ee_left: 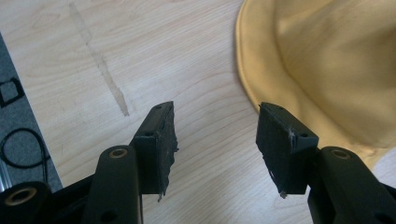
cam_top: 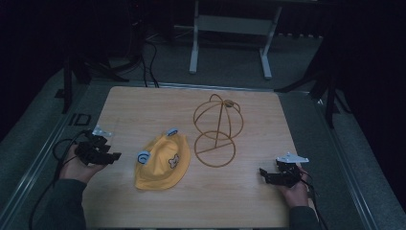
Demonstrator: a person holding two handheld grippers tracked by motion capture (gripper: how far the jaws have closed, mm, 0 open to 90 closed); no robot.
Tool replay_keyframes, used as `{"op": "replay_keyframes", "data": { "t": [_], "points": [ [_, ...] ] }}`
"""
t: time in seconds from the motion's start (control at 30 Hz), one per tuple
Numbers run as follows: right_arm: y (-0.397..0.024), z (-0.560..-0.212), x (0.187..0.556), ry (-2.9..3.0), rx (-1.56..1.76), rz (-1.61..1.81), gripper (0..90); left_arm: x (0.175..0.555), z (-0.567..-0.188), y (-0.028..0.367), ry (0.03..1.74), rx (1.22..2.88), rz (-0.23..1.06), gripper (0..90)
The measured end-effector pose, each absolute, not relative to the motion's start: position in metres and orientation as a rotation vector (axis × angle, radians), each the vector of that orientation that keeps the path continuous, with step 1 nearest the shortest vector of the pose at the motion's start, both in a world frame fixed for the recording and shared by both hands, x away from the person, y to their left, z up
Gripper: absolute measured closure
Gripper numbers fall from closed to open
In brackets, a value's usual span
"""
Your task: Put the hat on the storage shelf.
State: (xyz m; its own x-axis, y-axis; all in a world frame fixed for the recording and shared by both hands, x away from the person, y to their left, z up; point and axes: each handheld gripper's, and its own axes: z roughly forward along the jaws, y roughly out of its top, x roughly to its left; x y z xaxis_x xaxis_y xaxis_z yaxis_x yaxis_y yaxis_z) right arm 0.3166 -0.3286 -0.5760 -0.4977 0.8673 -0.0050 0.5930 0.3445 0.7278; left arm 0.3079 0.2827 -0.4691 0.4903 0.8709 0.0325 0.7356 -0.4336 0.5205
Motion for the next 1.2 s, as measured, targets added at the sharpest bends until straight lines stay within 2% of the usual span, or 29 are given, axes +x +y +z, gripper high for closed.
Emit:
{"op": "replay_keyframes", "data": {
  "t": [0.7, 1.2],
  "points": [
    [-0.329, -0.576, 0.316, 2.222, 1.284, 0.954, 14.5, 0.316, -0.435, 0.247, 1.227, 2.429, 0.365, 47.3],
    [-0.328, -0.576, 0.316, 2.219, 1.293, 0.957, 14.4, 0.322, -0.419, 0.240, 1.172, 2.445, 0.333, 48.4]
  ]
}}
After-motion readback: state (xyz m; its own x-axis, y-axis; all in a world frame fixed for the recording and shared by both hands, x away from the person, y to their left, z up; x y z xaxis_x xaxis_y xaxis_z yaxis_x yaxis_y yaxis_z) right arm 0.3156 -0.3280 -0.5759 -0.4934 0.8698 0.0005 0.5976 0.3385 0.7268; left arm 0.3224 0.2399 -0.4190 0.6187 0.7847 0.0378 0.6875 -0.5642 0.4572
